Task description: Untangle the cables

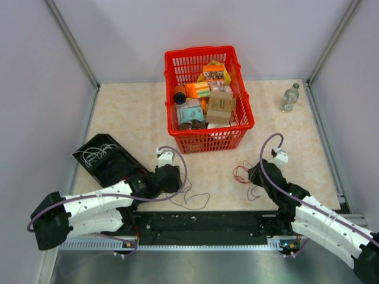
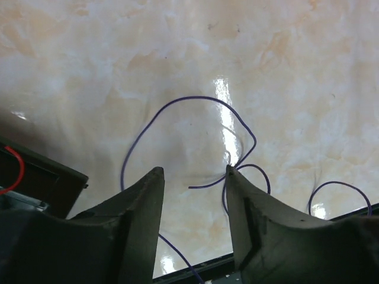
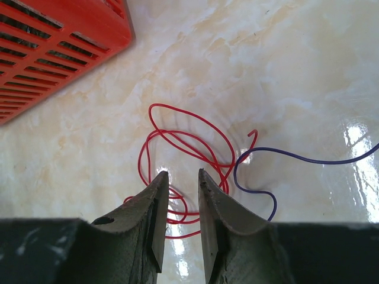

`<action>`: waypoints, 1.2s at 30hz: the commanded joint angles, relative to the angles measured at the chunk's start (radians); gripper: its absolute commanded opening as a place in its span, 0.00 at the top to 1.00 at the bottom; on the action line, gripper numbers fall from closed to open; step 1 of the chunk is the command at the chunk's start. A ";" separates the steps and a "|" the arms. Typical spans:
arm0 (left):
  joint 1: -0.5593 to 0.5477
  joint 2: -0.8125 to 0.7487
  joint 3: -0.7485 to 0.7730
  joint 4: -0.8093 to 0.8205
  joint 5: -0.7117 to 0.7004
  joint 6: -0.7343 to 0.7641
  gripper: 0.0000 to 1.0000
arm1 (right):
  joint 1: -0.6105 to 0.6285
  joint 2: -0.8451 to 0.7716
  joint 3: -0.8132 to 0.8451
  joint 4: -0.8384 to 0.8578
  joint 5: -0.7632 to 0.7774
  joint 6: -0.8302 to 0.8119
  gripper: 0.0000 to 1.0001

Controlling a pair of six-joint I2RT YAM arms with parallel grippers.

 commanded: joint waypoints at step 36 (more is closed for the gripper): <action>0.004 -0.695 0.192 -0.453 -0.153 -0.134 0.11 | 0.841 0.832 0.471 0.525 -0.093 -0.676 0.11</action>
